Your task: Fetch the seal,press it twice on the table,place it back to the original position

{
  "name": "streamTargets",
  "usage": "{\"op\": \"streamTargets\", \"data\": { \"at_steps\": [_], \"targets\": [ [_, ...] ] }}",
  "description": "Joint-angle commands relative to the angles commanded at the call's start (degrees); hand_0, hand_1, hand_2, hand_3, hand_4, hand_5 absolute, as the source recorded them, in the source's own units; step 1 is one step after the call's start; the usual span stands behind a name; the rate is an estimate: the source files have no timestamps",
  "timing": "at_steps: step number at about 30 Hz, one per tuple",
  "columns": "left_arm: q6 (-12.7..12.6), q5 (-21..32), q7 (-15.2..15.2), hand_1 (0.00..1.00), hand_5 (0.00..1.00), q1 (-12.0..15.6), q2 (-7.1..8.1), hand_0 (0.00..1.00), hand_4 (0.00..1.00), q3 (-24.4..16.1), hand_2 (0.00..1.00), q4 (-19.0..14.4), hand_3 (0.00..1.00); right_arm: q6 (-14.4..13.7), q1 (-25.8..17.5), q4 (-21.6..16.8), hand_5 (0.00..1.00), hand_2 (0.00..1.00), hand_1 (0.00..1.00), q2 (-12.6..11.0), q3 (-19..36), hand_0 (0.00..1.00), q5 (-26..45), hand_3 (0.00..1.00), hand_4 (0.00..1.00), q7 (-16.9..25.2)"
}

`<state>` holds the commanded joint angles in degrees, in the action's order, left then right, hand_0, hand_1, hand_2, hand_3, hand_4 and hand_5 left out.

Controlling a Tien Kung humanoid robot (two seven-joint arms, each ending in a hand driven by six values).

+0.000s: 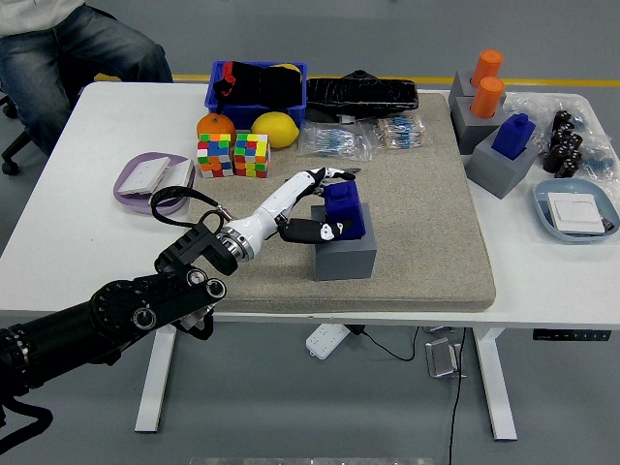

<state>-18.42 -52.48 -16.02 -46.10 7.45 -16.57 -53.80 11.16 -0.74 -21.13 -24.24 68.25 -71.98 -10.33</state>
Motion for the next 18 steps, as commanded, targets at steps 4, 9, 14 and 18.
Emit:
{"op": "streamTargets", "data": {
  "at_steps": [4, 9, 14, 18],
  "targets": [
    [0.22, -1.27, 0.51, 0.588, 0.002, -0.41, 0.30, 0.829, 0.617, -0.26, 0.516, -0.27, 0.812, 0.01, -0.05, -0.01, 0.478, 0.785, 0.784, -0.01, -0.01, 0.935, 0.01, 0.808, 0.871, 0.01],
    [0.71, -2.76, 1.40, 0.587, 0.002, -0.89, 0.76, 0.829, 0.615, -0.23, 0.515, -0.60, 0.812, 0.00, -0.09, 0.00, 0.478, 0.785, 0.784, -0.06, 0.06, 0.935, 0.03, 0.809, 0.872, 0.02],
    [1.17, -4.14, 2.23, 0.586, 0.002, -1.24, 1.16, 0.830, 0.616, -0.20, 0.515, -0.82, 0.812, 0.02, -0.09, 0.00, 0.478, 0.786, 0.784, -0.07, 0.05, 0.934, 0.01, 0.811, 0.872, 0.03],
    [1.88, -5.17, 3.21, 0.586, 0.002, -1.43, 1.36, 0.830, 0.616, -0.11, 0.515, -1.36, 0.812, 0.00, -0.09, 0.03, 0.478, 0.786, 0.784, 0.00, 0.23, 0.934, -0.04, 0.811, 0.872, 0.04]
  ]
}}
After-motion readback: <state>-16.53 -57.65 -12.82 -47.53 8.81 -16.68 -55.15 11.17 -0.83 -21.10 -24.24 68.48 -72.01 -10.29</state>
